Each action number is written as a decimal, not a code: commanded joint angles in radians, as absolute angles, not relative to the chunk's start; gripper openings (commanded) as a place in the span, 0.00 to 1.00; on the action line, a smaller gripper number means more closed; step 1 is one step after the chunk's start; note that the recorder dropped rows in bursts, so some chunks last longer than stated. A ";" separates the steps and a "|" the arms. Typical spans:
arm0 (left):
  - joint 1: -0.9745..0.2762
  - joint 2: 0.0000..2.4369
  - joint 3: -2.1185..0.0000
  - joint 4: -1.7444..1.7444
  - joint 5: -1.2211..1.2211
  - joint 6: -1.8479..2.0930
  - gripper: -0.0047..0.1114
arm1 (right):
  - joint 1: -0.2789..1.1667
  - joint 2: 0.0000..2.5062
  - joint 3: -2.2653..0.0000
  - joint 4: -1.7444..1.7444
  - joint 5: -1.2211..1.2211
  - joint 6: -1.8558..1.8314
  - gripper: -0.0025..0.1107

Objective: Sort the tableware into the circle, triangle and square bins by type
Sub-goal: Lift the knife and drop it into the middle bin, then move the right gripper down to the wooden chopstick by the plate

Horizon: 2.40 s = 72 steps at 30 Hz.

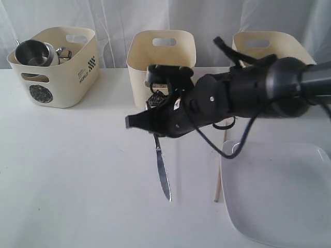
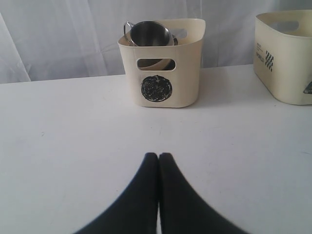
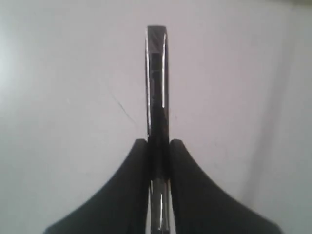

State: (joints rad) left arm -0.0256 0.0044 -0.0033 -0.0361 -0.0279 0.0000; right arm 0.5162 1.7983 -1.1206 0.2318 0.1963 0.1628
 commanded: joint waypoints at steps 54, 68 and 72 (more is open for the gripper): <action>-0.023 0.000 0.000 -0.040 -0.028 0.000 0.04 | 0.272 1.993 -1.720 0.166 0.273 -0.095 0.32; -0.023 0.000 0.000 -0.040 -0.028 0.000 0.04 | 0.310 1.664 -1.288 -0.086 0.831 -0.234 0.36; -0.023 0.000 0.000 -0.040 -0.028 0.000 0.04 | 0.343 1.660 -1.207 -0.086 0.854 -0.236 0.46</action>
State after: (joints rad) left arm -0.0256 0.0044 -0.0033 -0.0361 -0.0260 0.0000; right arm 0.3203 1.6695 -1.2610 -0.0738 0.8278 -0.2141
